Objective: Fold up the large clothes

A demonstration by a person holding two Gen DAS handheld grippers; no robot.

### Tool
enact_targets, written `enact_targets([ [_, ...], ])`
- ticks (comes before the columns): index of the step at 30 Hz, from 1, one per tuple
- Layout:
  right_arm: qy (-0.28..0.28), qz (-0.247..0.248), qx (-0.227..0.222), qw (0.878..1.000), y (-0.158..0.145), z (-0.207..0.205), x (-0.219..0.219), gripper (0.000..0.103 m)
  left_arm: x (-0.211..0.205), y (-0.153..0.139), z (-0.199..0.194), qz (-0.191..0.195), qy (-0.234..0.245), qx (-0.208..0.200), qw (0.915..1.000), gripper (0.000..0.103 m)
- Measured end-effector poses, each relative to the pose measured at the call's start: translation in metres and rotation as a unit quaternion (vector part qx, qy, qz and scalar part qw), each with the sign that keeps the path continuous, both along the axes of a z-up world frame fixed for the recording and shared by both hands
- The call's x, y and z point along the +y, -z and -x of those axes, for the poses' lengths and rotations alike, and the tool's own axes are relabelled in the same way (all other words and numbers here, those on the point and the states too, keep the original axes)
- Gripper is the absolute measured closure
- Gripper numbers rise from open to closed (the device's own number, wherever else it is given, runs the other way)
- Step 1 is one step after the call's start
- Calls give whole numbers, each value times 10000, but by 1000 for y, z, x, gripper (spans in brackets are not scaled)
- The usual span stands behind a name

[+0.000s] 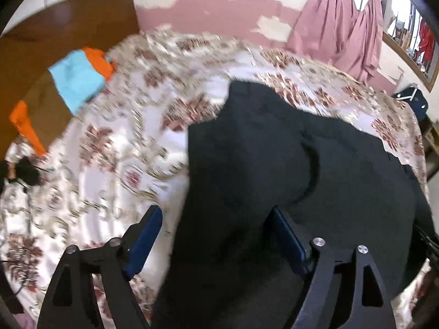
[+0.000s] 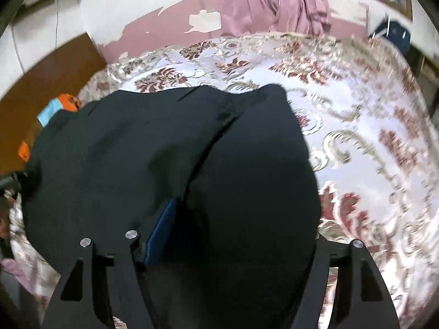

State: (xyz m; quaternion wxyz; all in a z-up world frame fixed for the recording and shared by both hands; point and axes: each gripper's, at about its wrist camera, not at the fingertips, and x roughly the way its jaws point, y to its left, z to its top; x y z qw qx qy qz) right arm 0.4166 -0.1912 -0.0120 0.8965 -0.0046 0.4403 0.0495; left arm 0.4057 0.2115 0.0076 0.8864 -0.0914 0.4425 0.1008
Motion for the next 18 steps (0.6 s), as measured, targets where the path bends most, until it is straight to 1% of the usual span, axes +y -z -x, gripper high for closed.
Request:
enact_targets([
  [1,-10,63,-28,10000,-4,3,1,35,-1,-5,4,-103,-15,-86,9999,19],
  [3,25,127,-151,9998,-13,11,0,29,-5,-17,16,-328,-56,-315,9990,16],
  [4,37,151,-256,9996,-18,15,-1,24,-7,-21,21,-411,-79,-405,9983,13],
  [5,43,171,-375,9991,-24,20,-1,20,-10,-25,26,-503,-121,-476,9975,11],
  [6,55,184,-516,9985,-32,26,-1,18,-13,-30,30,-583,-156,-516,9968,10],
  [8,66,151,-660,9977,-41,32,-2,11,-19,-35,36,-653,-147,-604,9959,9],
  [11,-16,58,-991,9951,-61,47,1,7,-33,-46,51,-755,-102,-832,9936,8],
  [14,-142,-13,-1286,9916,-75,63,7,2,-47,-56,68,-750,-25,-1081,9913,8],
  [18,-279,-98,-1704,9849,-90,85,16,2,-63,-64,87,-681,74,-1244,9899,8],
])
